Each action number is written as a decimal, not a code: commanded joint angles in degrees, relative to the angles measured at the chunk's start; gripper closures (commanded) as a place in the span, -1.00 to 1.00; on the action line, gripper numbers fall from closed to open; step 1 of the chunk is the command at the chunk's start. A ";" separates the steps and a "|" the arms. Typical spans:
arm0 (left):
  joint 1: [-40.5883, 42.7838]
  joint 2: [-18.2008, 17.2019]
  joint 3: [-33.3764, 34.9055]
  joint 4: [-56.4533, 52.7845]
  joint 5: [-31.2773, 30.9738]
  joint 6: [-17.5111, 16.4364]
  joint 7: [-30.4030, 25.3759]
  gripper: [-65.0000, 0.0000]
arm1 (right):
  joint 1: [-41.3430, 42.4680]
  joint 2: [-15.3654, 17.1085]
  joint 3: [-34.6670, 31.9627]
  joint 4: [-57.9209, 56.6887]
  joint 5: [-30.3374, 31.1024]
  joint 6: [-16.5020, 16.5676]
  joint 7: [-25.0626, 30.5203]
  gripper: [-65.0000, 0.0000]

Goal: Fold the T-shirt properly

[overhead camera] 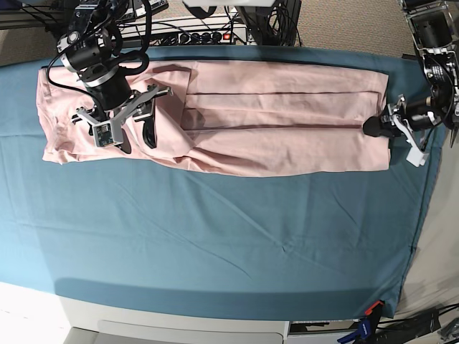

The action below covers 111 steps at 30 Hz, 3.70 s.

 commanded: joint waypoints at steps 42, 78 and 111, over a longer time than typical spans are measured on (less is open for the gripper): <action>-6.95 14.69 22.91 16.55 2.97 -4.83 -1.70 1.00 | 0.35 1.46 17.77 -8.63 -9.70 -12.28 3.04 0.10; -10.05 33.70 39.54 16.55 11.80 -3.76 -5.40 1.00 | 2.43 10.97 26.77 -26.25 -7.28 -12.39 4.83 0.10; -11.61 35.56 45.97 16.57 19.56 -4.63 -7.30 0.20 | 2.43 10.97 26.73 -26.25 -6.86 -12.41 4.76 0.10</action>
